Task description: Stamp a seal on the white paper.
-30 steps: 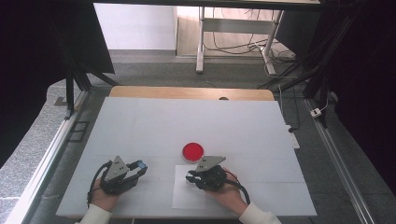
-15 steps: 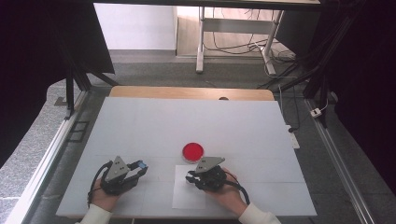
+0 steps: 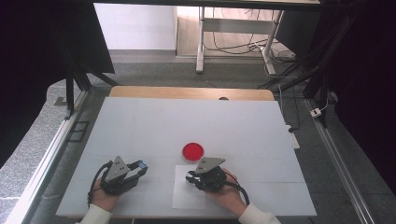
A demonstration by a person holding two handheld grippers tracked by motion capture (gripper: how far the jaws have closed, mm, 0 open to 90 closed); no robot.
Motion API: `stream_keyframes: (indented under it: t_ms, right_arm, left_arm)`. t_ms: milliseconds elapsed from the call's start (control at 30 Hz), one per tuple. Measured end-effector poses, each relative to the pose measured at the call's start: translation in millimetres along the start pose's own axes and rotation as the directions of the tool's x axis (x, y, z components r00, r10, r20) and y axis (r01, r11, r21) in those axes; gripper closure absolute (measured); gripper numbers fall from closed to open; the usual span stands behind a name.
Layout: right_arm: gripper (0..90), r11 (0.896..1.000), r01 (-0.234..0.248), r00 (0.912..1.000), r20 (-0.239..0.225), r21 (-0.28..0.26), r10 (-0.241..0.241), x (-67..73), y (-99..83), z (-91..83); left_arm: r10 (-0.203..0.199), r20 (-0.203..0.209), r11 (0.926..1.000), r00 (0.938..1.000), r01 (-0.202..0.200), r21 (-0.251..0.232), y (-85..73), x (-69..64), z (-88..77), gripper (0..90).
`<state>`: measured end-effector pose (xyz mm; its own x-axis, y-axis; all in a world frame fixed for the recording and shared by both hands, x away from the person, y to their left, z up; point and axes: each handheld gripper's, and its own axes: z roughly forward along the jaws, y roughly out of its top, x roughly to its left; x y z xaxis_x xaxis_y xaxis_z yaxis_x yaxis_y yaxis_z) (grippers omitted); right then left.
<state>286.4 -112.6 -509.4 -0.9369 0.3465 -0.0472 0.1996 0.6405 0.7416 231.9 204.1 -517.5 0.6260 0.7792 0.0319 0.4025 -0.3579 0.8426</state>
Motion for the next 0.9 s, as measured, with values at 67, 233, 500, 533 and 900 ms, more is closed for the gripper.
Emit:
stream_keyframes:
  t_ms: [67,233,500,533,900]
  right_arm:
    - [76.1,1.000,-0.004,1.0000,-0.002,0.001,0.004,-0.1,0.3,0.0]
    - [76.1,1.000,-0.013,0.9999,-0.004,-0.009,0.013,-0.3,-0.4,0.0]
    - [75.8,1.000,-0.018,0.9998,-0.012,-0.020,0.018,-2.1,-0.4,-1.2]
    - [75.8,1.000,-0.016,0.9998,-0.012,-0.026,0.016,-2.1,0.1,-2.2]
    - [75.6,0.997,-0.052,0.9983,-0.031,-0.056,0.050,-6.5,1.8,-10.3]
  left_arm:
    - [0.000,0.001,1.0000,1.0000,0.000,0.001,0.1,0.2,0.1,64.9]
    - [-0.001,-0.004,1.0000,1.0000,0.001,-0.001,-0.1,1.0,-0.4,64.9]
    - [-0.004,-0.004,1.0000,1.0000,0.004,-0.001,-0.4,1.8,-0.2,64.9]
    - [-0.005,-0.003,1.0000,1.0000,0.005,-0.001,-0.5,2.1,-0.2,64.8]
    - [-0.005,-0.004,1.0000,1.0000,0.005,-0.001,-0.6,2.7,-0.7,64.7]
